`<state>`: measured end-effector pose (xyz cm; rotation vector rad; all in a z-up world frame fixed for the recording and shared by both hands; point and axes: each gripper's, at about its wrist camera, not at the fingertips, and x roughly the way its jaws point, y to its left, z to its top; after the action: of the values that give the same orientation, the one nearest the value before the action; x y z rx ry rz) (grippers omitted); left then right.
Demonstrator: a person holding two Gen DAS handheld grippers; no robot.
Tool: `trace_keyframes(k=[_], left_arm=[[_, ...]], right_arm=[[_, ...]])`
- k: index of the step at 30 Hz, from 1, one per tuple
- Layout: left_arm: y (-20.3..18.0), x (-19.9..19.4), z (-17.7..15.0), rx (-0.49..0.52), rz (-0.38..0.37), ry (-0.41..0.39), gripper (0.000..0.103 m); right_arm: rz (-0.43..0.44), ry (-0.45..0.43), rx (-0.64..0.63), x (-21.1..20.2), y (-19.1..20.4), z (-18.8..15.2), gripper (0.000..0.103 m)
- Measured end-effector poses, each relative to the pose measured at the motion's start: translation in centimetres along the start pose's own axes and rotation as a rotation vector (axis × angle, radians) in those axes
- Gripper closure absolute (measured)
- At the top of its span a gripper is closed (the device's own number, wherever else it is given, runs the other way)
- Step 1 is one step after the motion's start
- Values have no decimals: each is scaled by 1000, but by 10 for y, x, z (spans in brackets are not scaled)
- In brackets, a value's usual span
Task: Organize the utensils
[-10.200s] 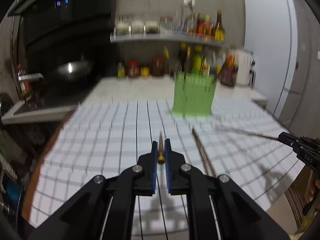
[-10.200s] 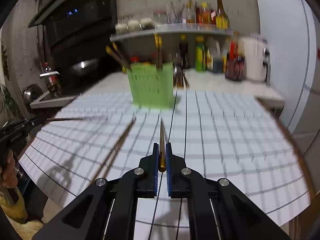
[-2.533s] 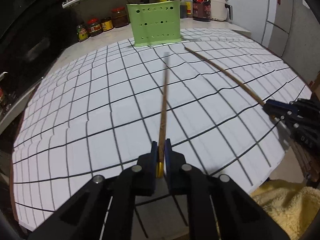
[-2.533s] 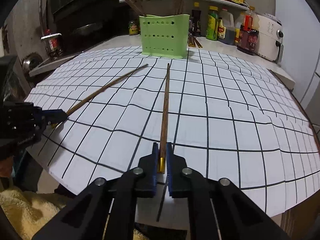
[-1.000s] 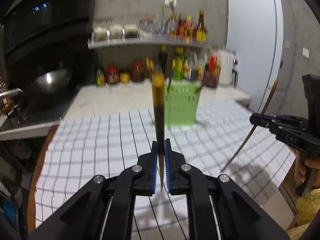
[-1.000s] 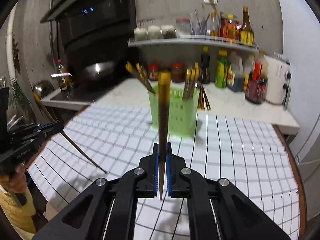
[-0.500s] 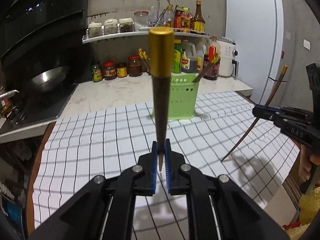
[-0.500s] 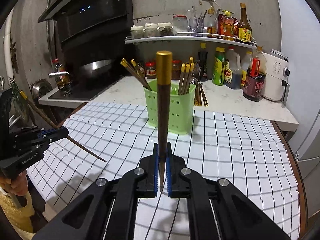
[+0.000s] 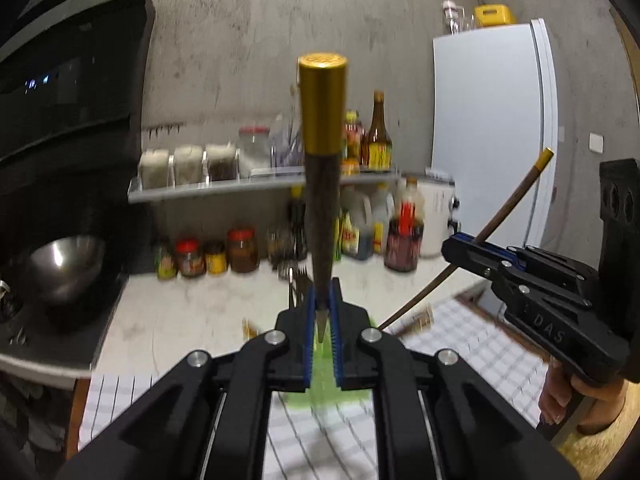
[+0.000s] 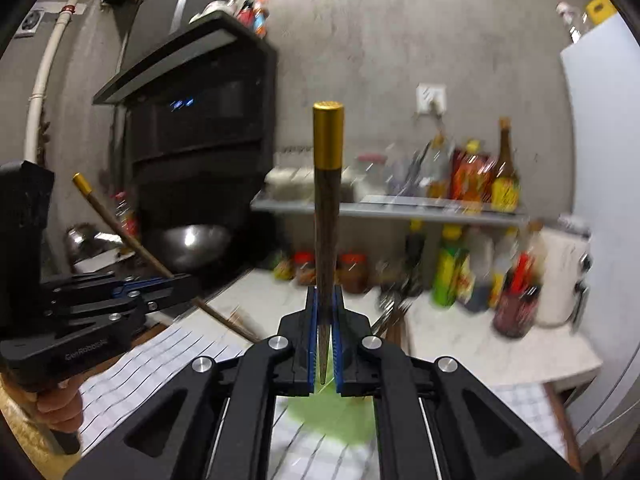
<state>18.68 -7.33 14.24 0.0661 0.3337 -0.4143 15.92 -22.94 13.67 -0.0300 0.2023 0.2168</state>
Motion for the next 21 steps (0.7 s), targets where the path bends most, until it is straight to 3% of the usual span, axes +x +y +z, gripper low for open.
trace_keyframes(k=[2,10,16,18,19,20,21], left_arm=[[-1,18,7,3,13,7,97],[0,120,-23,23,42,232,96],[7,154,-39,17,49,317,96],[10,157,-38,4,44,325,96],[10,154,-35,-1,50,317,95],[11,149,-31,-8,53,302,92],[11,138,-25,-16,46,274,84]], right_arm=[[-24,5,14,12,-12,1,96],[-31,194,62,85,-39,-43,96],[-16,282,73,110,-43,-57,94],[-19,274,80,105,-45,-53,83],[-26,252,84,97,-45,-49,64],[-31,227,84,89,-46,-45,52],[-39,199,79,77,-46,-38,50]])
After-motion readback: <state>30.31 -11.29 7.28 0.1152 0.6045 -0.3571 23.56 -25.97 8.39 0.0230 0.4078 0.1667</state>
